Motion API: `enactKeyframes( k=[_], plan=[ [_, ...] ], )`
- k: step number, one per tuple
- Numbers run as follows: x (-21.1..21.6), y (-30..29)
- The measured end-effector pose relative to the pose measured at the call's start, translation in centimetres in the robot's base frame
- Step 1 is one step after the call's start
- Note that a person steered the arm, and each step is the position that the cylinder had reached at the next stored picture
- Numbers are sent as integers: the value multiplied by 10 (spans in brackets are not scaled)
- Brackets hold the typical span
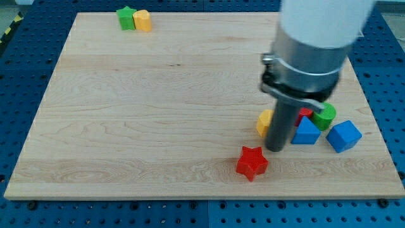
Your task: Push the yellow hexagon closer to the yellow heart
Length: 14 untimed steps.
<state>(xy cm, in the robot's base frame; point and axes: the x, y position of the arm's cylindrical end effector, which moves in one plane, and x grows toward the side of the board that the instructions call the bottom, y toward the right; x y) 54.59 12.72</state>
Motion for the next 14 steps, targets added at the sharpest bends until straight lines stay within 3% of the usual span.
enactKeyframes(
  k=[1, 4, 6, 11, 13, 14],
  plan=[
    [0, 29],
    [-8, -23],
    [-20, -24],
    [-143, -9],
    [-164, 36],
    [-168, 30]
  ],
)
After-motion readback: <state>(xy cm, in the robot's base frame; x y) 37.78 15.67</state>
